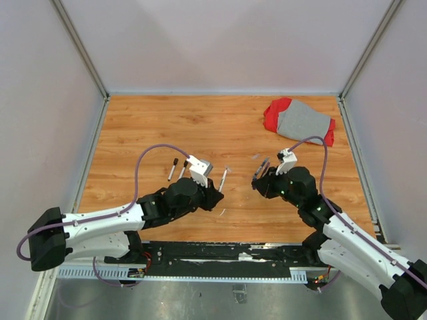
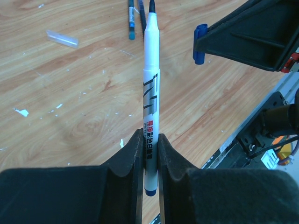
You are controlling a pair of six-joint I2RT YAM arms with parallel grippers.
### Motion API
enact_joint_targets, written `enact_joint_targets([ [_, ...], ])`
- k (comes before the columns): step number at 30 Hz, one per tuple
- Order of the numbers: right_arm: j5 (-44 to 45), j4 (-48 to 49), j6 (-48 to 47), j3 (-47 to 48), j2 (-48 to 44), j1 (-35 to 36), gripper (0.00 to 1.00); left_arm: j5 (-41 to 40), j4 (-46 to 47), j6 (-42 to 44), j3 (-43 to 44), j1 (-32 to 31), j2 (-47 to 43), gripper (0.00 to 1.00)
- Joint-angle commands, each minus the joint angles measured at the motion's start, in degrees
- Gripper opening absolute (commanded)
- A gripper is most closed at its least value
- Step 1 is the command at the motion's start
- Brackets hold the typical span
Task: Insert the pens into the pen caps
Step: Insert the pen cap onto the pen.
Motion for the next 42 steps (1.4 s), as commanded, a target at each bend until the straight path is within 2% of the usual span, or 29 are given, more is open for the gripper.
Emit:
enact_joint_targets([
  [1,2.35,2.91,0.16,-1.47,-2.07,-1.29,0.01,0.59,6.71,-0.50,-0.66,-0.88,0.64,0.01],
  [11,-2.90,3.03,7.32,0.58,-1.46,-1.38,0.01,1.22,9.01,-0.30,-1.67,-1.68,0.95,0.01],
  [18,-6.60,12.80,13.19,-1.78,-1.94,-1.43,0.01,3.51,12.64,-0.72,-3.49,-2.05,0.63,0.01],
  [27,-6.55,21.57,18.56,-5.28,-4.89,-1.35,0.01,6.76,15.87,-0.77,-3.47,-2.70,2.52,0.01],
  [36,-6.83,32.14,24.07,-8.02,-5.32,-1.31,0.01,5.28,16.14,0.90,-2.42,-5.10,3.26,0.01],
  [42,-6.75,41.04,26.10,-10.01,-4.98,-1.26,0.01,9.28,19.30,2.35,-2.72,-5.64,4.20,0.00],
])
